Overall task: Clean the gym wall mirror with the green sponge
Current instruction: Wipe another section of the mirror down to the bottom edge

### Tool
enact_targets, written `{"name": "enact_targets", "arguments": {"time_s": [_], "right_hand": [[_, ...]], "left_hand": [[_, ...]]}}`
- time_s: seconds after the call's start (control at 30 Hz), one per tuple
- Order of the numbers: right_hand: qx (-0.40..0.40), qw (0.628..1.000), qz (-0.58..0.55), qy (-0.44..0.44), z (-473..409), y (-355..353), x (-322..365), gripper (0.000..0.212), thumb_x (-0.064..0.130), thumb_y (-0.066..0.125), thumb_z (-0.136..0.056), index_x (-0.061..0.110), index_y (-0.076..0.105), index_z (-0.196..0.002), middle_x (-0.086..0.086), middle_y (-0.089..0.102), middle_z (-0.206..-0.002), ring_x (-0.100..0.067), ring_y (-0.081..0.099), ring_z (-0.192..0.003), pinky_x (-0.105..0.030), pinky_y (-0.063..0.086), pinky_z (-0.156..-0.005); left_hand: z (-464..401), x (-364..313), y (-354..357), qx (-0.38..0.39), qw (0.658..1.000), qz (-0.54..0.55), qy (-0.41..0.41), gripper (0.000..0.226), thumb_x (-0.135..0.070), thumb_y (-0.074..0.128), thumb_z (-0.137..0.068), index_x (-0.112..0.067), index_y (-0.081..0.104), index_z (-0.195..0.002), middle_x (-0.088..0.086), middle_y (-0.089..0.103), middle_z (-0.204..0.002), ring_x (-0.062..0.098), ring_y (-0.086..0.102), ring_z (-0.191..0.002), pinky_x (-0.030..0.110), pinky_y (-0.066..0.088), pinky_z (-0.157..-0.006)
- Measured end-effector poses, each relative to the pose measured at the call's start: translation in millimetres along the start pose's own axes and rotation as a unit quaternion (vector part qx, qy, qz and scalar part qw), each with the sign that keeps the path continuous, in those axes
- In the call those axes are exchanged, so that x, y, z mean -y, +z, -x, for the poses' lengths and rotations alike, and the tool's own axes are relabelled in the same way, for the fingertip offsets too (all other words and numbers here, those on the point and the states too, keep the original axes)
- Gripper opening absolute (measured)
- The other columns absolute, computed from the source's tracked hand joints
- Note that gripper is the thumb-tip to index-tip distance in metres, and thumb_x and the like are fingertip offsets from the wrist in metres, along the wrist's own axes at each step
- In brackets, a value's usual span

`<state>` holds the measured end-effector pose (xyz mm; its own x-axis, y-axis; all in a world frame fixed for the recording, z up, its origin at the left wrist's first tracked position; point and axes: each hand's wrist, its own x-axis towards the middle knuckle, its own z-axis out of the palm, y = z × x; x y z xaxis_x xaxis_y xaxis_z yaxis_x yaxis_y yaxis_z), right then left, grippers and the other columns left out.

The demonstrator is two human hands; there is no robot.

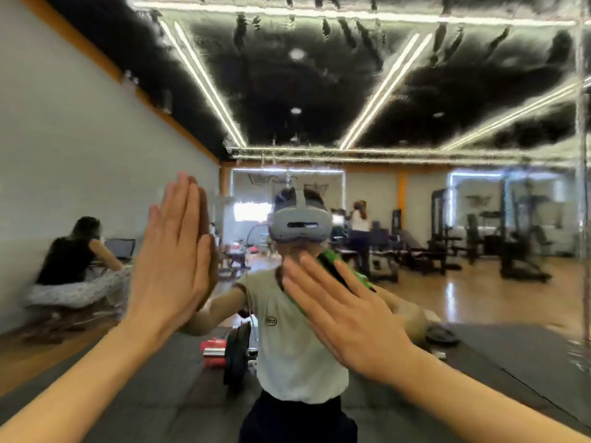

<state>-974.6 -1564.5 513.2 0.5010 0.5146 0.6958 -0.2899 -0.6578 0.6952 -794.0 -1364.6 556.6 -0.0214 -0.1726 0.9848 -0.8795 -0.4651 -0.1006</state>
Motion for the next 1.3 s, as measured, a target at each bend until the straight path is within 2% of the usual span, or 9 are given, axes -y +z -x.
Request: {"name": "enact_targets", "arguments": {"time_s": [0.07, 0.13, 0.23, 0.33, 0.6, 0.83, 0.97, 1.13, 1.3], "right_hand": [[0.030, 0.999, 0.000, -0.040, -3, -5, -18, 0.059, 0.025, 0.041, -0.104, 0.011, 0.024, -0.158, -0.009, 0.021, -0.166, -0.025, 0.017, -0.154, -0.046, 0.015, -0.125], [-0.005, 0.998, -0.017, 0.064, -40, -13, -56, 0.056, 0.023, 0.041, -0.102, 0.010, 0.029, -0.155, -0.013, 0.031, -0.162, -0.031, 0.030, -0.149, -0.051, 0.027, -0.120], [-0.098, 0.957, -0.002, 0.272, -111, -32, -120, 0.054, 0.028, 0.028, -0.107, 0.005, 0.029, -0.156, -0.014, 0.026, -0.164, -0.031, 0.019, -0.153, -0.041, 0.001, -0.123], [-0.120, 0.935, 0.008, 0.333, -133, -22, -108, 0.053, 0.023, 0.031, -0.109, 0.006, 0.025, -0.158, -0.012, 0.019, -0.167, -0.028, 0.011, -0.155, -0.039, -0.006, -0.122], [0.004, 0.999, 0.033, -0.029, -58, -8, -27, 0.053, 0.027, 0.038, -0.107, 0.009, 0.031, -0.157, -0.009, 0.027, -0.164, -0.025, 0.020, -0.153, -0.041, 0.006, -0.126], [-0.118, 0.936, 0.027, 0.330, -172, -23, -101, 0.054, 0.027, 0.026, -0.108, 0.005, 0.025, -0.158, -0.013, 0.020, -0.166, -0.030, 0.013, -0.155, -0.046, 0.000, -0.124], [-0.092, 0.984, 0.015, 0.149, -111, 7, -4, 0.061, 0.012, 0.058, -0.098, 0.003, 0.036, -0.154, -0.017, 0.030, -0.162, -0.032, 0.023, -0.152, -0.046, 0.003, -0.125], [-0.014, 0.999, 0.007, -0.038, -73, 5, 13, 0.062, 0.017, 0.057, -0.099, 0.009, 0.033, -0.155, -0.011, 0.030, -0.163, -0.027, 0.022, -0.152, -0.044, 0.014, -0.123], [-0.094, 0.959, 0.008, 0.266, -195, -21, -77, 0.053, 0.025, 0.032, -0.108, 0.010, 0.025, -0.158, -0.009, 0.021, -0.166, -0.026, 0.013, -0.155, -0.049, -0.001, -0.124]], "left_hand": [[4, 6, 3, 0.000, 1.000, 0.001, 0.010, 0.062, -0.029, 0.024, -0.106, -0.004, 0.004, -0.159, 0.012, 0.007, -0.169, 0.011, -0.007, -0.156, 0.026, -0.008, -0.125], [5, 7, 6, -0.006, 1.000, 0.009, 0.016, 0.062, -0.029, 0.024, -0.106, -0.004, 0.006, -0.160, 0.011, 0.007, -0.169, 0.013, -0.004, -0.156, 0.027, -0.006, -0.125], [5, 9, 8, -0.015, 1.000, 0.007, 0.021, 0.061, -0.032, 0.021, -0.107, -0.006, 0.005, -0.160, 0.009, 0.006, -0.169, 0.013, -0.004, -0.156, 0.028, -0.004, -0.126], [5, 10, 9, -0.018, 1.000, 0.009, 0.022, 0.061, -0.034, 0.019, -0.108, -0.006, 0.006, -0.161, 0.009, 0.006, -0.169, 0.018, 0.000, -0.157, 0.028, -0.005, -0.126], [5, 7, 6, -0.013, 0.999, 0.024, 0.016, 0.062, -0.029, 0.024, -0.106, -0.005, 0.011, -0.161, 0.010, 0.005, -0.170, 0.024, 0.004, -0.157, 0.029, -0.005, -0.126], [6, 10, 7, -0.012, 1.000, 0.012, 0.014, 0.062, -0.028, 0.025, -0.105, -0.005, 0.011, -0.161, 0.010, 0.003, -0.170, 0.018, -0.002, -0.157, 0.028, -0.006, -0.126], [6, 11, 10, -0.013, 1.000, 0.012, 0.017, 0.062, -0.028, 0.024, -0.106, -0.005, 0.009, -0.162, 0.009, 0.002, -0.170, 0.018, -0.002, -0.157, 0.029, -0.005, -0.126], [7, 11, 9, -0.002, 1.000, 0.015, 0.015, 0.063, -0.028, 0.026, -0.106, -0.006, 0.007, -0.162, 0.008, -0.001, -0.170, 0.017, -0.005, -0.157, 0.030, -0.006, -0.126], [10, 27, -5, 0.018, 0.997, 0.050, 0.052, 0.062, -0.029, 0.026, -0.107, -0.013, 0.003, -0.163, 0.005, 0.000, -0.171, 0.015, -0.002, -0.157, 0.028, -0.006, -0.126]]}}
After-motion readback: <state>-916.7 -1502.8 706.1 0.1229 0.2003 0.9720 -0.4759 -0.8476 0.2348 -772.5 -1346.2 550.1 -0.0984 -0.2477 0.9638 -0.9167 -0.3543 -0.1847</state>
